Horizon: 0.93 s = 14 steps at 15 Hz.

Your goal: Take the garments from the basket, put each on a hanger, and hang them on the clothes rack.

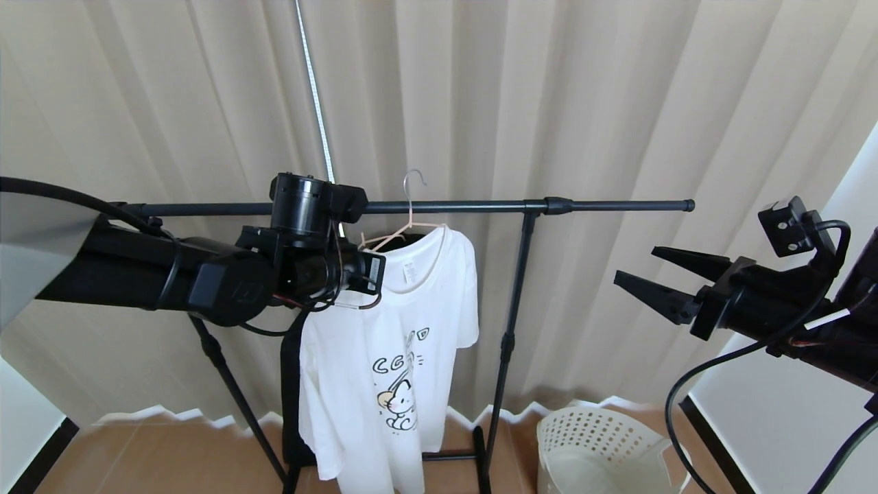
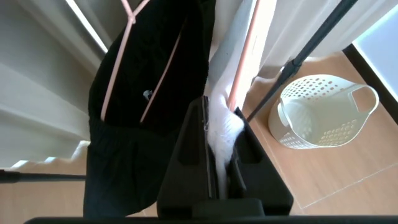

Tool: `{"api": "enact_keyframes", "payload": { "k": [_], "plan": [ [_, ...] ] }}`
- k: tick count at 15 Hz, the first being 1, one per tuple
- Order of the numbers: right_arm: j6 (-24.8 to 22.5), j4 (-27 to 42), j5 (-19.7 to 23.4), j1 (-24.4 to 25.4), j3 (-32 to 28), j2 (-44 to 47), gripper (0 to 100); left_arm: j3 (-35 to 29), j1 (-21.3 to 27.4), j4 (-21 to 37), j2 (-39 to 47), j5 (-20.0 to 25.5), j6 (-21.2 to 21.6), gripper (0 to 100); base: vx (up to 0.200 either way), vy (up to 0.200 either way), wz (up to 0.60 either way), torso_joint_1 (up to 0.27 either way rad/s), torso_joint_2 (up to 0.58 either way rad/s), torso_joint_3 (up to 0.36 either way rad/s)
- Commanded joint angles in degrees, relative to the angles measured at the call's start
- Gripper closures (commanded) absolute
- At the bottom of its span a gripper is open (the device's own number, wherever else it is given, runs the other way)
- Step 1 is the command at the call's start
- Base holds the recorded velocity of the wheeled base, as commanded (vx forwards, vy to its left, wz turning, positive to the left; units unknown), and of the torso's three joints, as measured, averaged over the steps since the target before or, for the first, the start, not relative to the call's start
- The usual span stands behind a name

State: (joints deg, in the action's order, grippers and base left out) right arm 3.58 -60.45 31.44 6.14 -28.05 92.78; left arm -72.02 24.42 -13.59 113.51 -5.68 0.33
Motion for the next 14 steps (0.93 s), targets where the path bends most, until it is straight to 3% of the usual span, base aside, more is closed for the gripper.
{"api": "enact_keyframes", "payload": {
  "k": [1, 3, 14],
  "plan": [
    [-0.1, 0.0, 0.0, 0.0, 0.0, 0.5, 0, -1.1, 0.3, 0.0, 1.6, -0.4, 0.0, 100, 0.0, 0.0, 0.0, 0.0, 0.0, 0.0],
    [-0.8, 0.0, 0.0, -0.1, 0.1, 0.5, 0, -2.4, 0.4, 0.1, 4.5, -3.5, 0.0, 100, 0.0, 0.0, 0.0, 0.0, 0.0, 0.0],
    [-1.0, -0.1, 0.0, 0.0, 0.1, 1.0, 0, -2.2, 1.0, -0.3, 7.2, -4.0, -0.5, 100, 0.0, 0.0, 0.0, 0.0, 0.0, 0.0]
  ]
}}
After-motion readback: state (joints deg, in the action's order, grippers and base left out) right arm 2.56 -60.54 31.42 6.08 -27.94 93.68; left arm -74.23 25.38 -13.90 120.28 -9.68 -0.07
